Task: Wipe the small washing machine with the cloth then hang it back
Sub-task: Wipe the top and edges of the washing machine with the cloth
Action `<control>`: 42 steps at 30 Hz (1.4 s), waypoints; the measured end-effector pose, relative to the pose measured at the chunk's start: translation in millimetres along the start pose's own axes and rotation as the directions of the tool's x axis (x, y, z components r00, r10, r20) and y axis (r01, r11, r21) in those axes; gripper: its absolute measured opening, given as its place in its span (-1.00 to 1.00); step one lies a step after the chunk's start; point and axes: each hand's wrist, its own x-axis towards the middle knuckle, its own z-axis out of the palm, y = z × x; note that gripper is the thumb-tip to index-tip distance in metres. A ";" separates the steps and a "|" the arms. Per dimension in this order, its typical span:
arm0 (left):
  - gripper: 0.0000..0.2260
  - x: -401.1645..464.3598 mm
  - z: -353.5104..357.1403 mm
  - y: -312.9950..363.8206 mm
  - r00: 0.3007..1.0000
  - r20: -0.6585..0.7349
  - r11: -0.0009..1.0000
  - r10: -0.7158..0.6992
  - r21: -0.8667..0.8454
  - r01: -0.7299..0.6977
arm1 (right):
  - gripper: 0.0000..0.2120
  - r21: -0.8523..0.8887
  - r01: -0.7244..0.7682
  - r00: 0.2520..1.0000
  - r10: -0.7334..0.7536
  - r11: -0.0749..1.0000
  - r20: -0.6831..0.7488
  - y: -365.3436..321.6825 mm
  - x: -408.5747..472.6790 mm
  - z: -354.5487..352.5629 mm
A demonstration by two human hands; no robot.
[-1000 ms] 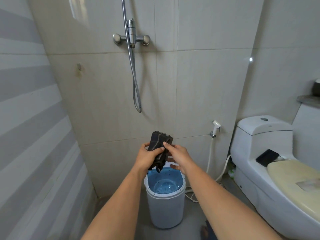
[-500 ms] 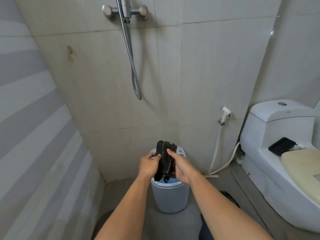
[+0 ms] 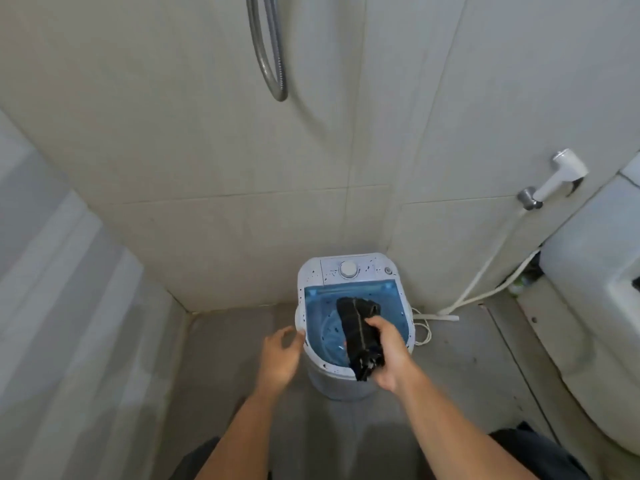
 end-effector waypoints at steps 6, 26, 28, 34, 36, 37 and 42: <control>-0.58 77.4 11.3 -27.7 0.993 -0.011 0.990 -0.120 -0.077 0.119 | -0.82 -0.642 0.346 0.902 -0.432 0.684 0.026 -70.3 75.8 45.4; -0.69 120.4 33.6 -59.6 0.995 0.080 0.960 -0.065 -0.268 0.084 | -0.58 -0.627 0.373 0.605 -0.333 -0.684 0.723 -58.0 151.5 86.9; -0.73 121.4 33.4 -59.5 0.994 0.084 0.960 -0.077 -0.263 0.096 | -0.62 -0.689 0.387 0.560 -0.437 -0.613 0.704 -74.9 157.9 97.7; -0.84 123.9 35.1 -61.1 0.993 0.094 0.948 -0.068 -0.305 0.094 | -0.65 -0.543 0.306 0.569 -0.307 -0.782 0.763 -56.4 169.8 100.9; -0.85 125.1 35.1 -61.4 0.993 0.094 0.944 -0.064 -0.317 0.091 | -0.66 -0.436 0.336 0.527 -0.217 -0.834 0.821 -50.6 167.5 90.0; -0.84 125.2 34.7 -60.6 0.993 0.092 0.944 -0.068 -0.316 0.094 | -0.66 -0.409 0.347 0.513 -0.194 -0.844 0.836 -53.5 167.0 86.6; -0.84 123.5 34.7 -59.9 0.991 0.103 0.945 -0.089 -0.307 0.117 | -0.73 -0.585 0.264 0.573 -0.364 -0.766 0.735 -80.8 169.7 110.9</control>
